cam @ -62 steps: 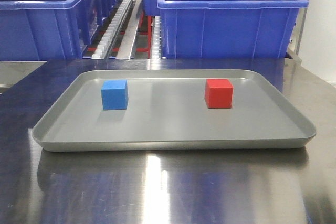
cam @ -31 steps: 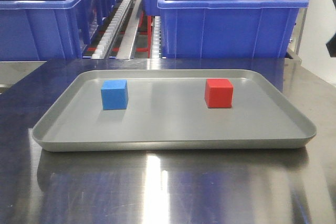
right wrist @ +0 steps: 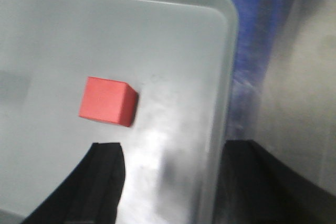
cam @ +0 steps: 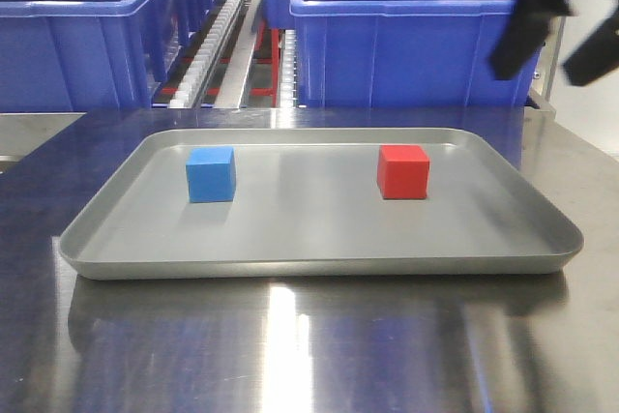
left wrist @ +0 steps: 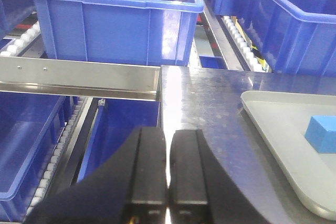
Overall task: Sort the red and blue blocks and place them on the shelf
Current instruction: 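Lower the open right gripper over the red cube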
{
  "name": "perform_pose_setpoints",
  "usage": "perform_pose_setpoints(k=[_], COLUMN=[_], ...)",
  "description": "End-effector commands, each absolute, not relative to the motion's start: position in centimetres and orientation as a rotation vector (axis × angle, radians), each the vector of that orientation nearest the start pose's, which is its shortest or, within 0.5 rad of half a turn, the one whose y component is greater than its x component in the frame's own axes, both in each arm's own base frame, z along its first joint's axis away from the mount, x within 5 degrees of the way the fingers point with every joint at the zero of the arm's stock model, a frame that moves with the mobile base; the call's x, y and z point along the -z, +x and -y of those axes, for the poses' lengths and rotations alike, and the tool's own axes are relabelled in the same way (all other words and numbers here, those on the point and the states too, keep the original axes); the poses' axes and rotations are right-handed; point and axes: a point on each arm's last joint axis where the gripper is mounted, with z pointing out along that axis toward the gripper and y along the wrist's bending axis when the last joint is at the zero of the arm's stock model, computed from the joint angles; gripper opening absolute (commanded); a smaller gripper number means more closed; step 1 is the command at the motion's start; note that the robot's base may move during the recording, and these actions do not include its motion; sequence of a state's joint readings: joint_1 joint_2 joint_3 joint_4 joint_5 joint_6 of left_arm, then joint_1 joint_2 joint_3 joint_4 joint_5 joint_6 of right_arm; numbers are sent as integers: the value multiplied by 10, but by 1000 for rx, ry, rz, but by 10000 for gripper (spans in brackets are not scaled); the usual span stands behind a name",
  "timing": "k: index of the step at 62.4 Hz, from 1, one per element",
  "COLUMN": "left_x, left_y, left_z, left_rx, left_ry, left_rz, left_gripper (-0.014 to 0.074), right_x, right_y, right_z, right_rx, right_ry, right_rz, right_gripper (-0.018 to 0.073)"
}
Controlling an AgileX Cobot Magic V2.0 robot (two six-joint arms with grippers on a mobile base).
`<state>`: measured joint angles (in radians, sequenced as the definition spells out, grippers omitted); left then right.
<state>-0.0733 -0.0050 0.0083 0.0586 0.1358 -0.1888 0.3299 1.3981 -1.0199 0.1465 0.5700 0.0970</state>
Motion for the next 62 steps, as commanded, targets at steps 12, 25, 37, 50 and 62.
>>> perform_pose_setpoints(k=[12,25,37,50,62], left_x=[-198,-198,-198,-198,-198], left_y=[56,56,56,56,56], left_z=[4,4,4,4,4], left_rx=[159,159,159,159,159], left_ry=[-43,-43,-43,-43,-43], left_rz=[-1543,-1543,-1543,-1543,-1543], left_gripper=[125,125,125,125,125], right_x=[-297,-288,-284,-276,-268], right_y=[310,325,330,335,338], right_z=[-139,-157,-171,-178,-179], right_rx=[-400,-401,-410,-410,-400], right_ry=[-240,-285,-325,-339,-342], right_rz=[-2423,-2483,-2496,-2512,-2535], right_gripper=[517,517,517,517,517])
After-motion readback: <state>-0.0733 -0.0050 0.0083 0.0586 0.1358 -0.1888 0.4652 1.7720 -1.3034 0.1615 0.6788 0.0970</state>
